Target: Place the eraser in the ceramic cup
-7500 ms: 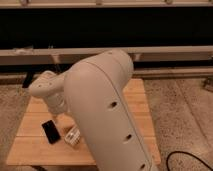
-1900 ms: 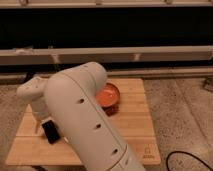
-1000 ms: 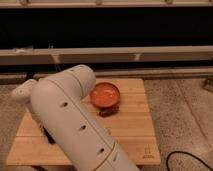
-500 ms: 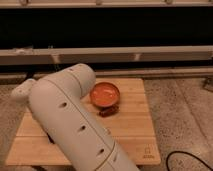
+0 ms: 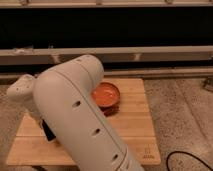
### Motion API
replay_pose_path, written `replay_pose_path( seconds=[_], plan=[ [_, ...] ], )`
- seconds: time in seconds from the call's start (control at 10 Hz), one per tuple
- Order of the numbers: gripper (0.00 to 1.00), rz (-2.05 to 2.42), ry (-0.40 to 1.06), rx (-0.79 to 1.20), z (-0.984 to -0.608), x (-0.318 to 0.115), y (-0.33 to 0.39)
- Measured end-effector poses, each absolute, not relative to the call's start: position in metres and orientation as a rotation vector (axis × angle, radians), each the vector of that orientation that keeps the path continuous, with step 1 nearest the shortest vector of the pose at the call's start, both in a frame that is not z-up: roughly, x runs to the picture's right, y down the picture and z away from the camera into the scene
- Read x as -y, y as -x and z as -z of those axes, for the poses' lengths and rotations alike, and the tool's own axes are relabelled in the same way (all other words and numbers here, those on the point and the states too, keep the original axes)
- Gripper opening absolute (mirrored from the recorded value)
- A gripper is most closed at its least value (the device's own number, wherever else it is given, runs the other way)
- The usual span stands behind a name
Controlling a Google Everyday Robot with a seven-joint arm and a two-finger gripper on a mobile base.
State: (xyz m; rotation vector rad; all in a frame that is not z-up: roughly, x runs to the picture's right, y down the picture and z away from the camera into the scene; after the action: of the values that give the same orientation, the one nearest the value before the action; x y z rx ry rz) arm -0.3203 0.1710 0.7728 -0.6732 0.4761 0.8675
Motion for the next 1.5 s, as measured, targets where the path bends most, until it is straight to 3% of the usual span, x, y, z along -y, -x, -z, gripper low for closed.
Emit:
replay_pose_path(
  seconds=[1.1,1.5],
  plan=[
    [0.00,-0.967,0.545,-0.324,-0.674,-0.073,0.269],
    [0.00,-0.988,0.505,-0.272,-0.648,-0.057,0.257]
  ],
)
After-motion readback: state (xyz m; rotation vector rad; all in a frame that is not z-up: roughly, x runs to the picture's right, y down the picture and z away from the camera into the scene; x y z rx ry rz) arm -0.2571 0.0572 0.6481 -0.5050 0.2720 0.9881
